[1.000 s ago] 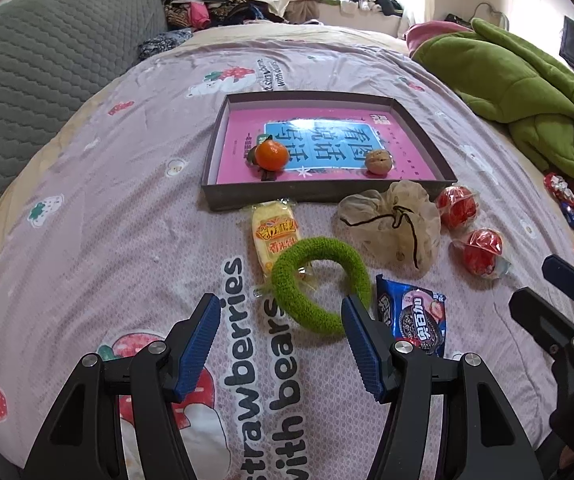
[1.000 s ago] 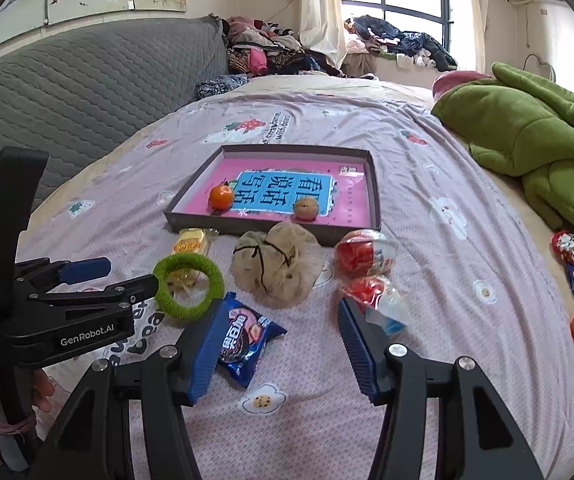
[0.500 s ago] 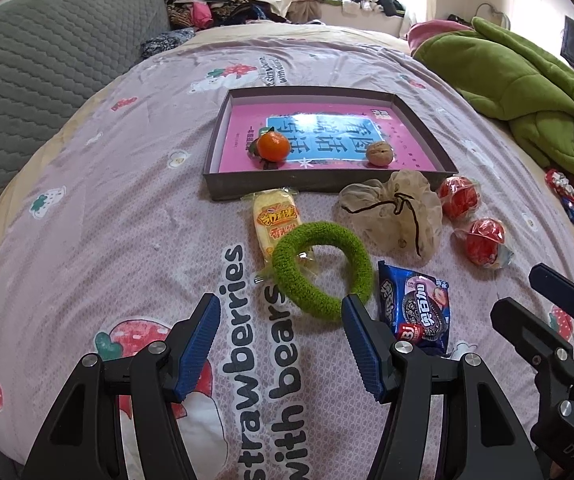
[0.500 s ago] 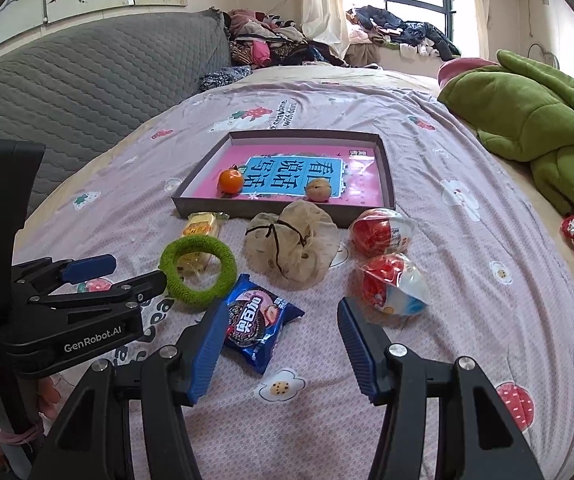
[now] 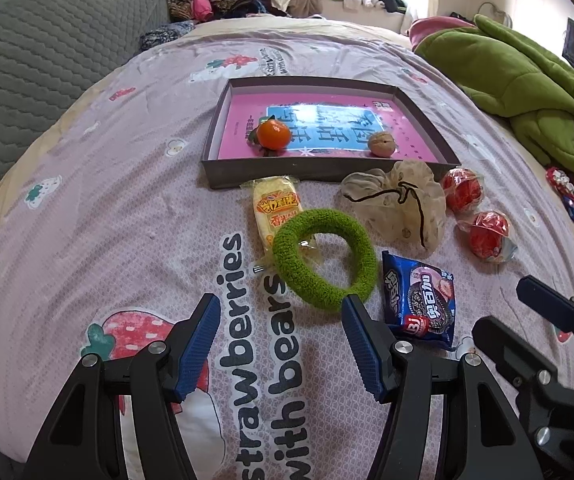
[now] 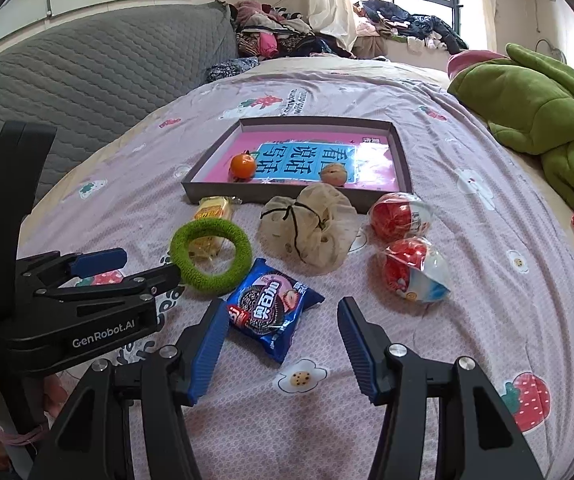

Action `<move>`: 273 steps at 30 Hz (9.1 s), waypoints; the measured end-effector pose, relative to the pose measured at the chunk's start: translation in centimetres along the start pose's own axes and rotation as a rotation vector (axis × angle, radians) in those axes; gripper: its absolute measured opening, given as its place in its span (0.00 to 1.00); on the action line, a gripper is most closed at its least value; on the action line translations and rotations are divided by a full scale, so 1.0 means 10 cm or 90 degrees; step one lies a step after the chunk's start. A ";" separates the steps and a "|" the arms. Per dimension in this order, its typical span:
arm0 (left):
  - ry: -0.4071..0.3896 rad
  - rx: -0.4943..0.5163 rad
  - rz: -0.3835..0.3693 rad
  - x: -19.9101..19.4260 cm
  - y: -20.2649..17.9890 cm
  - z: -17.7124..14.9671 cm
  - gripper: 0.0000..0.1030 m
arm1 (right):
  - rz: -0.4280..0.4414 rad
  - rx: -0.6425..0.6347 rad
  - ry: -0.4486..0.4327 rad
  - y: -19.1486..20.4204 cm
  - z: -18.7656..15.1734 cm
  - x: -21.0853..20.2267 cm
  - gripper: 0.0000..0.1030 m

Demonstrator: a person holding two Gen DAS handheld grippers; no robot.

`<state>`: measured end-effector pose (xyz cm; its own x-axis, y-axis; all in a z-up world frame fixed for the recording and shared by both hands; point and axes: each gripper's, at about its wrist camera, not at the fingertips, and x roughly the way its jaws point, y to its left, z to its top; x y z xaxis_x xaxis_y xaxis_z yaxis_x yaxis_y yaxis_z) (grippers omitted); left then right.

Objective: Organize objects
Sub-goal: 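Withdraw both tools from the tray back toward the remaining items, then grasp the green fuzzy ring with left tool while right tool grasps the blue cookie packet, then lift and carry the green ring with left tool while right tool carries the packet toward tray, then lower the green ring into the tray while right tool lowers the cookie packet there, then open both tools to release the ring and cookie packet onto the book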

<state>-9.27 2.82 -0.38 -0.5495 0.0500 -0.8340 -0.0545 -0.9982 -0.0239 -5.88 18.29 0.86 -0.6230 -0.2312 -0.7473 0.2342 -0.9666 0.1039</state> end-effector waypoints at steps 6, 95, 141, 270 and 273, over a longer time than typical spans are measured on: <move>0.006 -0.007 -0.002 0.06 0.01 0.00 0.63 | 0.005 -0.005 0.006 0.05 -0.05 0.05 0.55; -0.010 -0.075 -0.081 0.61 0.56 -0.06 0.12 | 0.011 0.050 0.025 0.12 -0.07 0.68 0.54; -0.127 -0.017 -0.037 -0.20 0.28 -0.19 0.11 | 0.006 0.049 -0.060 -0.02 -0.03 0.06 0.53; 0.033 0.023 0.033 1.47 -0.44 1.78 0.48 | -0.011 -0.049 0.034 -1.11 1.81 1.68 0.54; 0.024 0.022 0.035 1.38 -0.44 1.79 0.52 | -0.013 -0.052 0.022 -1.08 1.82 1.61 0.54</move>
<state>-31.58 8.46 -1.94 -0.5208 -0.0066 -0.8536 -0.0547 -0.9977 0.0411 -32.08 23.00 -0.33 -0.6021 -0.2058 -0.7715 0.2830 -0.9585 0.0349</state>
